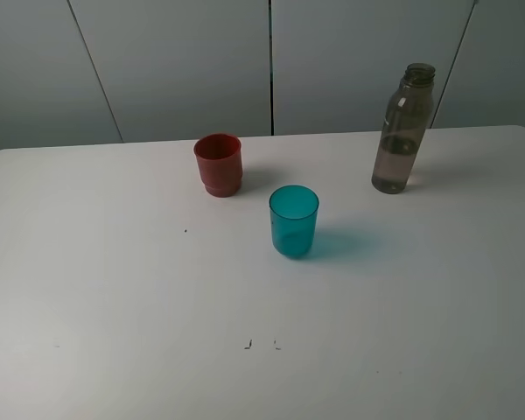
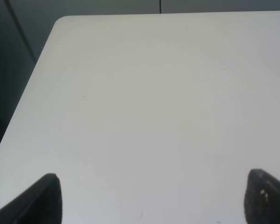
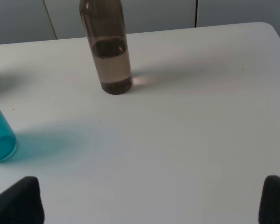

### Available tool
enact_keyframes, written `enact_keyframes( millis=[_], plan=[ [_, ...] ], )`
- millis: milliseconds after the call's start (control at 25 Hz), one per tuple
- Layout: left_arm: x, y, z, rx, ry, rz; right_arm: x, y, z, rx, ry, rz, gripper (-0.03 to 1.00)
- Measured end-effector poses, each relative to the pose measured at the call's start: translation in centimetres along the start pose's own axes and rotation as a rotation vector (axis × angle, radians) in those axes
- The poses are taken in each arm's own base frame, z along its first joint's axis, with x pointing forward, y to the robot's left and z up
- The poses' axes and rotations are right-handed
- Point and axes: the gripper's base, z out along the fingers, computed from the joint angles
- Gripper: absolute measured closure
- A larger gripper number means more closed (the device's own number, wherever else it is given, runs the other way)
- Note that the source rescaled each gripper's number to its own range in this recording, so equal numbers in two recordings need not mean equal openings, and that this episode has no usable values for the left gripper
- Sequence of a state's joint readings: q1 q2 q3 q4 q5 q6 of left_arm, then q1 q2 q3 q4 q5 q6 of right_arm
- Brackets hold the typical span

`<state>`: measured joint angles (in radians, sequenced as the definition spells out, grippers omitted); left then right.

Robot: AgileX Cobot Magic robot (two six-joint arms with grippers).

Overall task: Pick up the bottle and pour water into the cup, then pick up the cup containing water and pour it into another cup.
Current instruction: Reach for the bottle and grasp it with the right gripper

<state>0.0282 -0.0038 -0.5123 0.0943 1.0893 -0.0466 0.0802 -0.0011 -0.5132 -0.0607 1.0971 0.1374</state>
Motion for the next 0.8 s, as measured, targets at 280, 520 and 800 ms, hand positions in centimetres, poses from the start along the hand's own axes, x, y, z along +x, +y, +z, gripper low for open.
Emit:
enact_keyframes(
  millis=[280,520,800],
  plan=[
    [0.00,0.00,0.00,0.000,0.000,0.000,0.00,0.00,0.00,0.000,0.000,0.000,-0.03],
    [0.00,0.00,0.00,0.000,0.000,0.000,0.00,0.00,0.00,0.000,0.000,0.000,-0.03],
    [0.00,0.00,0.00,0.000,0.000,0.000,0.00,0.00,0.00,0.000,0.000,0.000,-0.03]
  ],
)
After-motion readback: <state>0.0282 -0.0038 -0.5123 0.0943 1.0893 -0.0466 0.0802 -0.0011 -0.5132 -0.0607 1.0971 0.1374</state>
